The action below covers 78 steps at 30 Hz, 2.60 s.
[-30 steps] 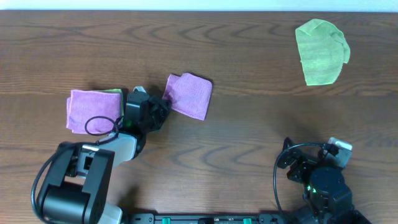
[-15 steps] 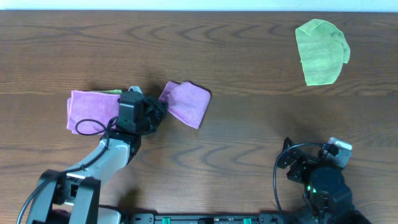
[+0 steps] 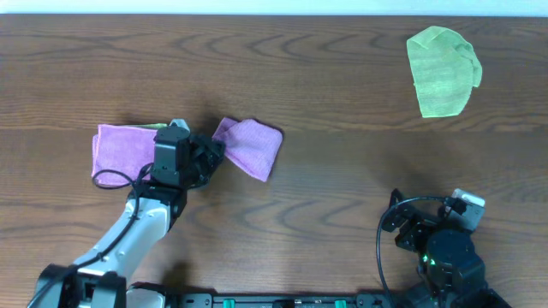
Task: Fold the cloth
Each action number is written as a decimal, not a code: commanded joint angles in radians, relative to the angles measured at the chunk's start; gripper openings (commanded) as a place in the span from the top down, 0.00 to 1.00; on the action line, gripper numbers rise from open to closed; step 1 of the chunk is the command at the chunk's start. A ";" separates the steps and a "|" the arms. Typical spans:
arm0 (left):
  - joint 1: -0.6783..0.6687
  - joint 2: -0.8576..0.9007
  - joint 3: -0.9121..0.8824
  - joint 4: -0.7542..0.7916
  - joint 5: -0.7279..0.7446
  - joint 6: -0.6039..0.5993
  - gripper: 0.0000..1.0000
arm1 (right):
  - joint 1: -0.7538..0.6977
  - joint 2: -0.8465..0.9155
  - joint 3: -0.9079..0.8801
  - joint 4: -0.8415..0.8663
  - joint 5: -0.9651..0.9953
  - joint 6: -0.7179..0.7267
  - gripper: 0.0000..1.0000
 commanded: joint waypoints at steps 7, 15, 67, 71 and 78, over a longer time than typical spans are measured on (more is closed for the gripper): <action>0.063 -0.031 0.214 -0.254 -0.018 0.217 0.94 | -0.003 -0.005 -0.004 -0.002 0.017 0.013 0.01; 0.154 -0.030 0.270 -0.282 -0.020 0.251 0.94 | -0.003 -0.005 -0.004 -0.002 0.017 0.013 0.01; 0.453 -0.083 0.502 -0.400 0.250 0.344 0.94 | -0.003 -0.005 -0.004 -0.002 0.017 0.013 0.01; 0.468 -0.100 0.502 -0.431 0.250 0.349 0.94 | -0.003 -0.005 -0.004 -0.002 0.017 0.013 0.01; 0.493 -0.127 0.502 -0.478 0.249 0.360 0.94 | -0.003 -0.005 -0.004 -0.002 0.017 0.013 0.01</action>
